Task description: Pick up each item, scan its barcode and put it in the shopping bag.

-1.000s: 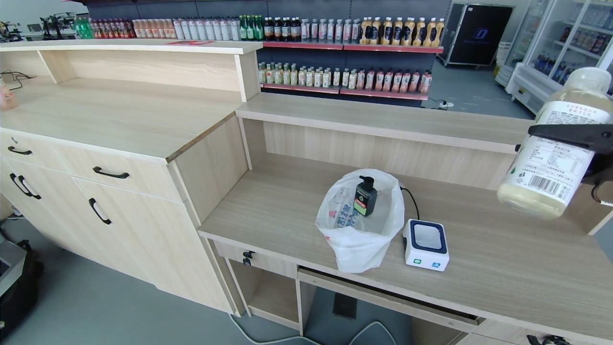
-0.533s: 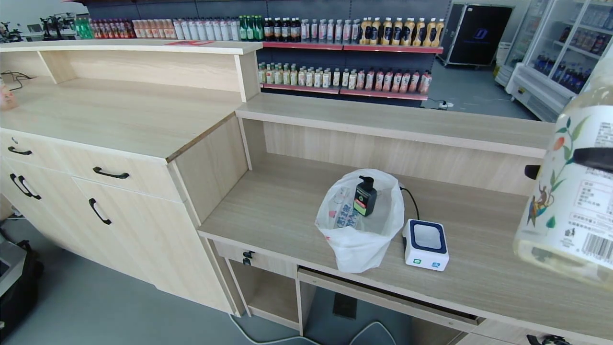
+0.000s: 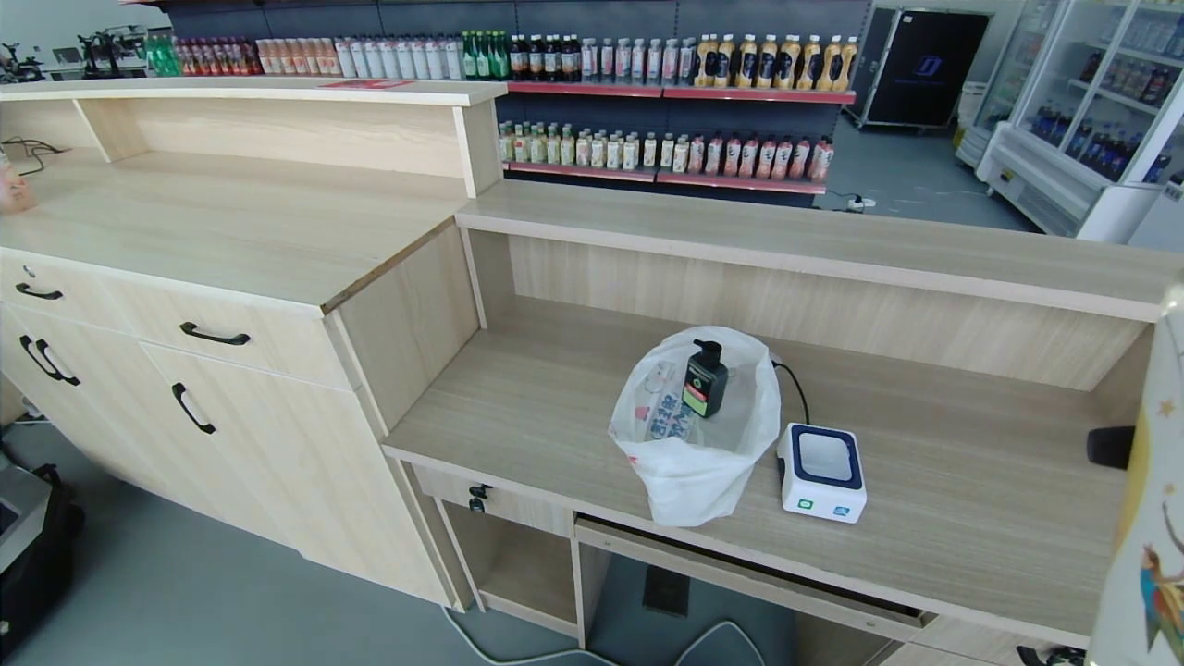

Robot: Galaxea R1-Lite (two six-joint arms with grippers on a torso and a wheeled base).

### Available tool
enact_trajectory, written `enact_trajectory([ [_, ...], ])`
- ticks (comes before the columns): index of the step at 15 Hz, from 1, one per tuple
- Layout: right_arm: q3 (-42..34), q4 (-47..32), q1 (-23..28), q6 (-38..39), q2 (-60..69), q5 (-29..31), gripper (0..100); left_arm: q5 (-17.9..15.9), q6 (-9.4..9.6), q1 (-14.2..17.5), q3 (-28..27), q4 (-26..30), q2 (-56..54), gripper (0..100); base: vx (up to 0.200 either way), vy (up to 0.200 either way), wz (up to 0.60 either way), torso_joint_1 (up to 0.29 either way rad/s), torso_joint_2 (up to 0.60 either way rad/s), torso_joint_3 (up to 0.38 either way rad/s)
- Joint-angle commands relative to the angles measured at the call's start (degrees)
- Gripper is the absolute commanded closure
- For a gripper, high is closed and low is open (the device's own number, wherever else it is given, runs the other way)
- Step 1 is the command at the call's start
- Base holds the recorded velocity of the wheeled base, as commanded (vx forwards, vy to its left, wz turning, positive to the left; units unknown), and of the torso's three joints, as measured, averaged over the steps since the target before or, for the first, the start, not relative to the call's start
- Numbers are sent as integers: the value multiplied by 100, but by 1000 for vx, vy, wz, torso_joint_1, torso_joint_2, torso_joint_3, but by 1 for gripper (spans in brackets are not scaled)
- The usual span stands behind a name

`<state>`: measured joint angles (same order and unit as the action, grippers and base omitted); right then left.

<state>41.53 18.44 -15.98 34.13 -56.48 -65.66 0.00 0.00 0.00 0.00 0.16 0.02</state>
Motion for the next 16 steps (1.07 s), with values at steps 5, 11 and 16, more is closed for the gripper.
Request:
enact_trajectory([
  [5, 57, 1, -291, -3, -12, 9, 100, 0, 0, 0, 0, 2, -2, 0, 0, 0, 0, 0, 0, 0],
  [11, 83, 10, -423, -12, -118, 44, 100, 0, 0, 0, 0, 2, -2, 0, 0, 0, 0, 0, 0, 0],
  [16, 180, 54, -555, -47, -302, 53, 100, 0, 0, 0, 0, 2, -2, 0, 0, 0, 0, 0, 0, 0],
])
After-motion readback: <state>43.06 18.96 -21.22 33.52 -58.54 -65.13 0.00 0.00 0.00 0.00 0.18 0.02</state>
